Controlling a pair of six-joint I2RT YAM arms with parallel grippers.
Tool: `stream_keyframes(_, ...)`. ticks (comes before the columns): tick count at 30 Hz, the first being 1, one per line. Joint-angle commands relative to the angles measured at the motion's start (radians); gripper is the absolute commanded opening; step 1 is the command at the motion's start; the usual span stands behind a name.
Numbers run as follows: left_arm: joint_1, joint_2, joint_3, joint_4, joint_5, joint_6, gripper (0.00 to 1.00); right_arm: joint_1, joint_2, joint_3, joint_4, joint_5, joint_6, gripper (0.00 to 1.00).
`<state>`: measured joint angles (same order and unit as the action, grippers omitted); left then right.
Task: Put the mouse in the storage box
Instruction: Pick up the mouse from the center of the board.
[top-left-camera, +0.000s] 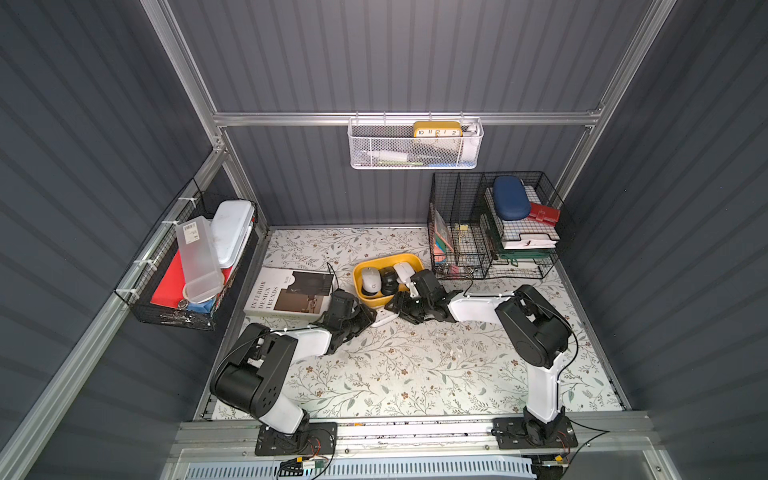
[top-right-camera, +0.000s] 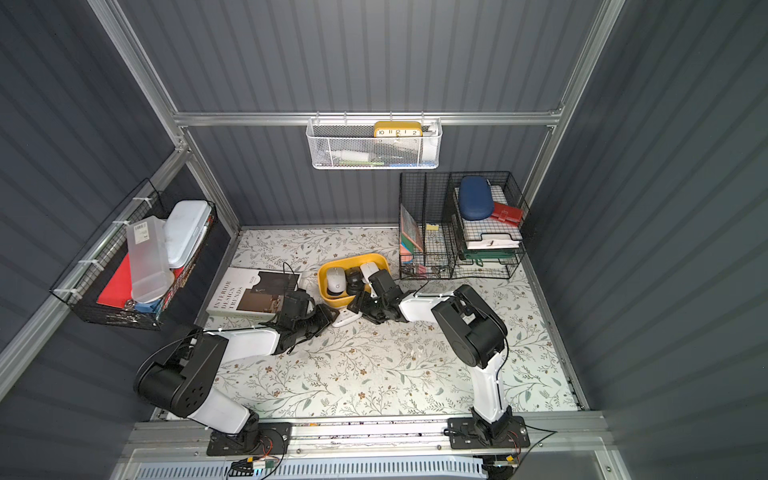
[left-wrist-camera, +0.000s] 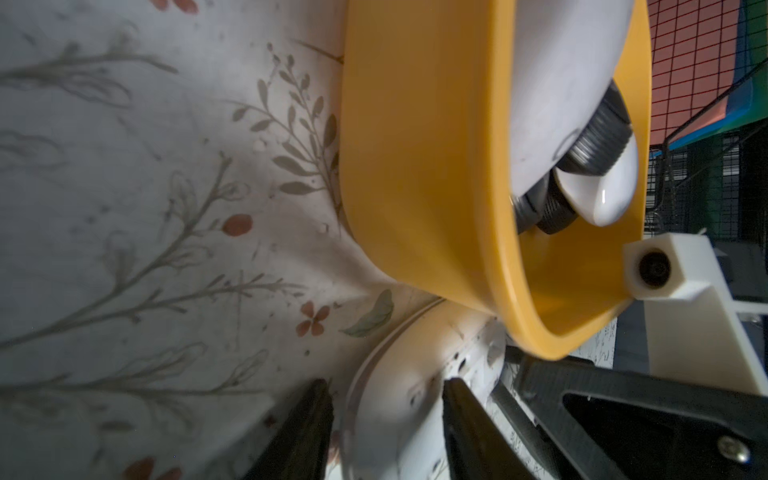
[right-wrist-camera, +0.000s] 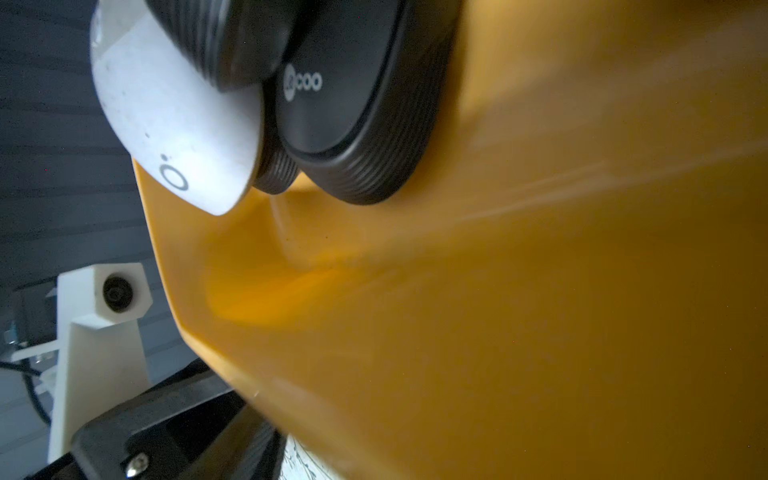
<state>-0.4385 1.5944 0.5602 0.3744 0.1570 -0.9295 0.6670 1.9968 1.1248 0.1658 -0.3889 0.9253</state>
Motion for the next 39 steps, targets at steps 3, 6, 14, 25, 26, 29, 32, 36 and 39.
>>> stream_keyframes(3, 0.006, 0.047, 0.031, 0.022, 0.035, 0.066, 0.43, 0.015, 0.024, 0.017, 0.028, -0.032, -0.014, 0.63)
stream_keyframes(6, 0.006, 0.060, 0.035, 0.024, 0.039, 0.074, 0.40, 0.019, 0.036, 0.030, 0.058, -0.059, -0.011, 0.60)
stream_keyframes(14, 0.006, 0.033, 0.040, 0.040, 0.027, 0.066, 0.34, 0.030, 0.036, 0.050, 0.087, -0.067, 0.034, 0.59)
stream_keyframes(25, 0.005, -0.031, 0.021, 0.142, 0.122, 0.035, 0.40, 0.053, 0.066, 0.081, 0.029, -0.062, 0.019, 0.51)
stream_keyframes(26, 0.004, -0.030, 0.017, 0.156, 0.126, 0.031, 0.38, 0.052, 0.067, 0.079, 0.030, -0.064, 0.021, 0.50)
stream_keyframes(29, 0.004, -0.024, 0.017, 0.211, 0.132, 0.019, 0.36, 0.052, 0.078, 0.075, 0.044, -0.073, 0.033, 0.50)
stream_keyframes(32, 0.004, -0.046, 0.002, 0.257, 0.155, 0.015, 0.38, 0.052, 0.095, 0.085, 0.053, -0.095, 0.044, 0.49)
stream_keyframes(36, 0.005, -0.080, -0.021, 0.308, 0.183, 0.021, 0.40, 0.055, 0.100, 0.090, 0.061, -0.105, 0.046, 0.49)
stream_keyframes(39, 0.004, -0.078, -0.025, 0.334, 0.200, 0.021, 0.40, 0.058, 0.098, 0.088, 0.078, -0.121, 0.050, 0.49)
